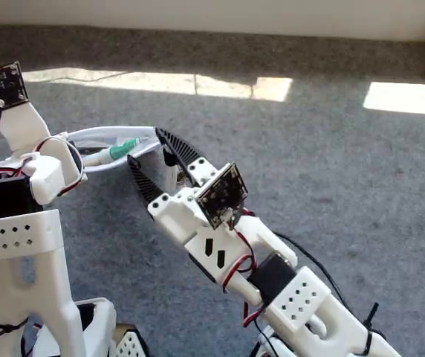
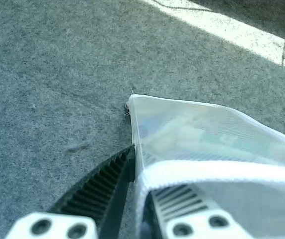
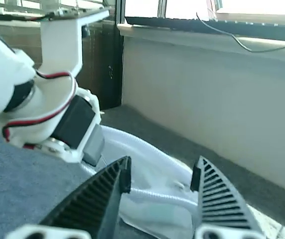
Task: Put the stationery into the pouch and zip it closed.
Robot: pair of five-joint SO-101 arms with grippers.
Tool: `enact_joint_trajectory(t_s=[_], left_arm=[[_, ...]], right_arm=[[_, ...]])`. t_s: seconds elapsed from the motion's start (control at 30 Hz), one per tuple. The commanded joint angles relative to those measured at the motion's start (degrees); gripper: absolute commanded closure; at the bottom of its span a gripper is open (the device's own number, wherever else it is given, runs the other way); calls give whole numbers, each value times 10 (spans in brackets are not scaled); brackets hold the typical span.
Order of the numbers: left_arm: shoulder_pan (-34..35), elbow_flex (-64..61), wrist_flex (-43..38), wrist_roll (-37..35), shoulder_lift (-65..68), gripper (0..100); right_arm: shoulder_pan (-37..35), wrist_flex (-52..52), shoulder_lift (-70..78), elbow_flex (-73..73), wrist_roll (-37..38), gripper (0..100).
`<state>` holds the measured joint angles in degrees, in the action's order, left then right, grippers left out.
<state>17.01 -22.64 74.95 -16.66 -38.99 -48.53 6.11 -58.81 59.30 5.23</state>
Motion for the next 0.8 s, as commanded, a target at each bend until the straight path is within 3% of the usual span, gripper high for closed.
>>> enact_joint_trajectory(t_s=[0.0,0.13,0.33,0.77], left_arm=[[3,2,-13,4,-7,993],[1,2,-13,4,-7,993],[1,1,-11,4,-7,993],[1,1,-11,4,-7,993]], right_arm=[[30,94,-52,-8,0,810],[46,160,-44,-8,0,810],[69,161,30,-8,0,810],[73,-5,175,-15,-1,810]])
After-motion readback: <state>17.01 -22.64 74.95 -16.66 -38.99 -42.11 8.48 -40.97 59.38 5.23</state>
